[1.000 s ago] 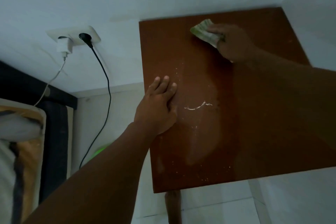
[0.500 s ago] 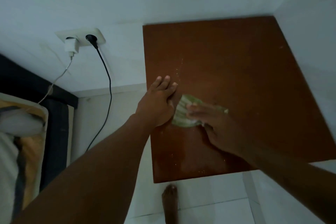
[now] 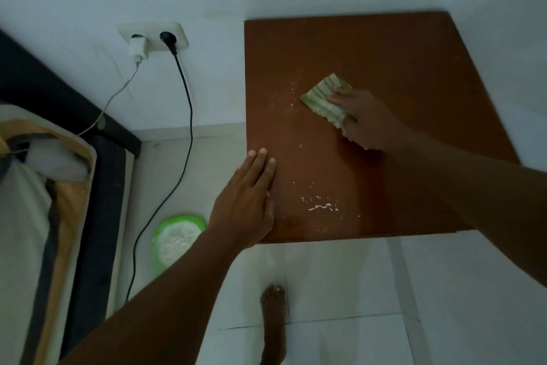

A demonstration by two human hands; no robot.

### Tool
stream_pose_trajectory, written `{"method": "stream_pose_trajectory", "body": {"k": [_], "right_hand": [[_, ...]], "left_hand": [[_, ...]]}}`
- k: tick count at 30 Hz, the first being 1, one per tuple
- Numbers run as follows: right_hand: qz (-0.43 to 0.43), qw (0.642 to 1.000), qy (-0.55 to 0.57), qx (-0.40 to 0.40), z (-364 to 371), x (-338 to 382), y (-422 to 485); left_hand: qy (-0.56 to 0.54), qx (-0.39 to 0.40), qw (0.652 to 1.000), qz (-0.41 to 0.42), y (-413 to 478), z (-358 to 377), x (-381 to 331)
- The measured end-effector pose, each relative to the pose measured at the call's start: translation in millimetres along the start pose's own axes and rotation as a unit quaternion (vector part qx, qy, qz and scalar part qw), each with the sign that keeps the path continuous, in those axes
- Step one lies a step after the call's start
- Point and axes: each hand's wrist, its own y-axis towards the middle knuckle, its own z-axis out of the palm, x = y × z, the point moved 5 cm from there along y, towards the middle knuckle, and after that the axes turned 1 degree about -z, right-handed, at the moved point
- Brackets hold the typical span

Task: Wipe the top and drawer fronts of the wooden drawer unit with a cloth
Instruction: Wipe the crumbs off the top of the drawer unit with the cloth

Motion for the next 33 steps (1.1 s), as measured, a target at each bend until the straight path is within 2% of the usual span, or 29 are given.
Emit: {"method": "stream_pose_trajectory", "body": {"k": [3,8,11,15,18,21,24,28,33], "right_hand": [[-0.013,1.0,-0.011,-0.019,13.8,-0.3,-18.0],[-0.068,0.996,0.056,0.0,25.5,31.0,-90.4],[-0.122,0.991,0.054,0.008,36.1,58.6,-145.4],[-0.142,0.988,0.052,0.019,46.3,82.2,-197.7],[-0.203,0.977,0.029,0.052,46.6,102.5,-222.8],[-0.224,0.971,0.078,0.008,9.3,113.9,-200.8],[-0.146,0.979,0.102,-0.102,-38.4,88.9,-117.3],[-0.025,0.994,0.009,-0.104,-45.9,25.3,7.1],[0.109,0.984,0.044,-0.137,-61.0,-35.9,100.8]], "left_hand": [[-0.016,-0.022,1.0,-0.005,-21.0,8.5,-10.5],[-0.038,-0.024,0.999,-0.031,-30.5,13.5,-23.6],[-0.054,-0.006,0.998,-0.043,-29.3,8.0,-20.5],[-0.069,0.025,0.996,-0.053,-21.7,-3.5,-17.0],[-0.075,0.042,0.994,-0.062,-17.4,-6.9,-19.8],[-0.053,0.05,0.996,-0.055,-13.3,-12.3,-17.6],[0.007,0.069,0.997,-0.016,-2.0,-17.4,-11.9],[0.025,0.079,0.996,-0.016,31.5,-23.1,3.9],[-0.005,0.058,0.998,0.003,75.5,-32.4,22.0]]}}
